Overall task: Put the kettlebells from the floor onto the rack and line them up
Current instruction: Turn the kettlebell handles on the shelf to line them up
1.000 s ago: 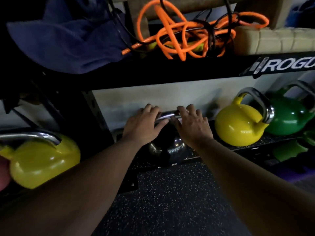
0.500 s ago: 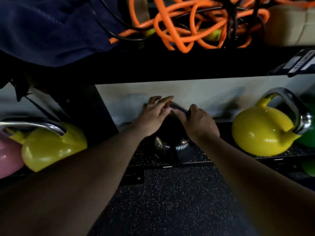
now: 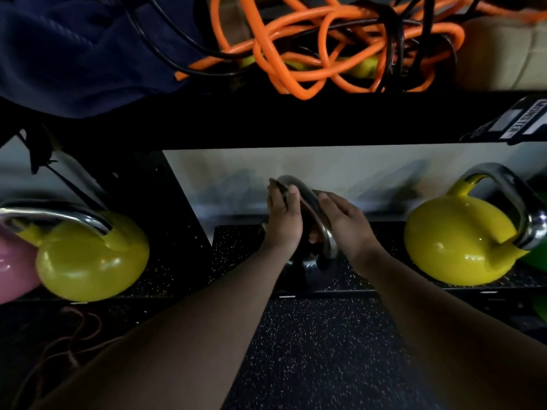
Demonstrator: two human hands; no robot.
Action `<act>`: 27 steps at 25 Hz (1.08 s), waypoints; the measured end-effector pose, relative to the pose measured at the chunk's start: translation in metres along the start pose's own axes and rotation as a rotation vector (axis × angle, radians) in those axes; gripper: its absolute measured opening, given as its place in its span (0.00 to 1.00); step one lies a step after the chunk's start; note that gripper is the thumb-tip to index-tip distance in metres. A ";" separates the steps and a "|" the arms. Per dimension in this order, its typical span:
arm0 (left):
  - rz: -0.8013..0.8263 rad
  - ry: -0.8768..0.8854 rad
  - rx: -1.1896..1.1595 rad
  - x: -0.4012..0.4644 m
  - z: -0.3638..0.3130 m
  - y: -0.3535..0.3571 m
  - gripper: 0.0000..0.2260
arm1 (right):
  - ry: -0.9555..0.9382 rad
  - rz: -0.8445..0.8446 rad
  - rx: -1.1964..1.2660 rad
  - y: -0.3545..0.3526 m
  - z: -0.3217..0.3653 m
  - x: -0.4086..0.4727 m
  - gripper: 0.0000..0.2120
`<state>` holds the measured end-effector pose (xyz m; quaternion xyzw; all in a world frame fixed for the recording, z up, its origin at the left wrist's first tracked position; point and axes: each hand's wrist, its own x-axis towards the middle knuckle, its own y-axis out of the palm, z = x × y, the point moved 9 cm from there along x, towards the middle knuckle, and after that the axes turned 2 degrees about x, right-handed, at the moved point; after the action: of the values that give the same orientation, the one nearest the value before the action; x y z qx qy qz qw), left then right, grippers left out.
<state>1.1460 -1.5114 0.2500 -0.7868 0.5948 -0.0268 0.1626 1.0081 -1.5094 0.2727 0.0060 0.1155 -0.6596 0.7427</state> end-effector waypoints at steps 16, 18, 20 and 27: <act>0.211 0.070 -0.069 0.022 -0.011 0.012 0.23 | 0.054 -0.082 0.240 0.039 -0.016 -0.016 0.21; 0.203 0.092 -0.086 0.023 -0.010 0.013 0.23 | 0.066 -0.104 0.267 0.041 -0.019 -0.018 0.21; 0.203 0.104 -0.095 0.024 -0.009 0.014 0.23 | 0.055 -0.114 0.249 0.042 -0.020 -0.020 0.22; 0.232 0.069 -0.016 0.022 -0.007 0.012 0.23 | -0.054 -0.128 0.084 0.035 -0.011 -0.024 0.25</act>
<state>1.1398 -1.5367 0.2497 -0.7124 0.6874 -0.0300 0.1380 1.0385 -1.4797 0.2615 0.0117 0.0678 -0.7100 0.7009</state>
